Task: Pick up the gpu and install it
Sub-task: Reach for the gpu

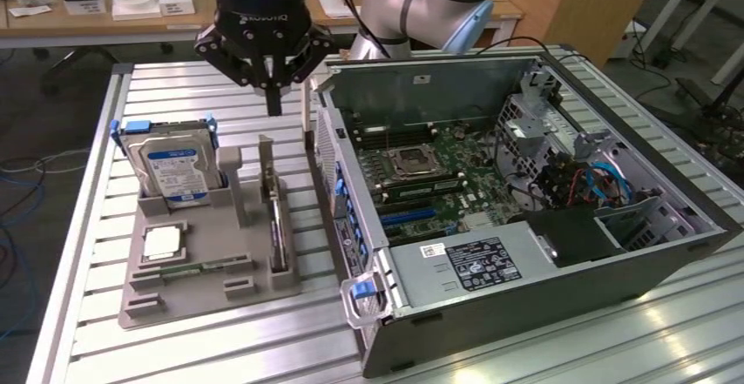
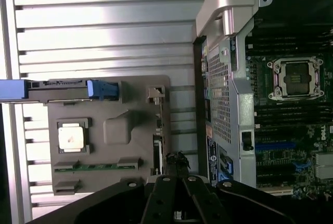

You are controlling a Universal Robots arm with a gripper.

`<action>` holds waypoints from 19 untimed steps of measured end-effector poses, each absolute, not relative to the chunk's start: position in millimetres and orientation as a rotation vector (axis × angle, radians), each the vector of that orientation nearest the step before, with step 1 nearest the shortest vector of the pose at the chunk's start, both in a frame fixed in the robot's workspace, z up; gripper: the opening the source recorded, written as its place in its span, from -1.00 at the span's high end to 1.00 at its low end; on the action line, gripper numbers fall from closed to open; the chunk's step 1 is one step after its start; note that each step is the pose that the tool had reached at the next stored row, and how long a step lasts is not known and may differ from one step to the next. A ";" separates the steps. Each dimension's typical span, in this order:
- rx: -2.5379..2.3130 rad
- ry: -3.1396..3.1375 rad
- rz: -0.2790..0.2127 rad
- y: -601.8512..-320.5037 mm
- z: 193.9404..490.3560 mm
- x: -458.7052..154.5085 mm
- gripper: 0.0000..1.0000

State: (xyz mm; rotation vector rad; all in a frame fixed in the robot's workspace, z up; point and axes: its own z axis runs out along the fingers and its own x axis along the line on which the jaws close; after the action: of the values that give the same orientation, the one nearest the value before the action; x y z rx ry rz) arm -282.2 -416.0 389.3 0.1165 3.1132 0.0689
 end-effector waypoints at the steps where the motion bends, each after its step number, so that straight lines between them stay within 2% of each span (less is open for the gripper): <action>1: 0.116 3.113 0.069 -418.0 389.3 -282.3 0.79; 19: 0.117 3.113 0.069 -441.3 389.0 -298.4 0.79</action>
State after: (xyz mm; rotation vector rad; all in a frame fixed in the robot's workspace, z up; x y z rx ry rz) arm -298.4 -441.3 389.0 0.1166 3.1132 0.0690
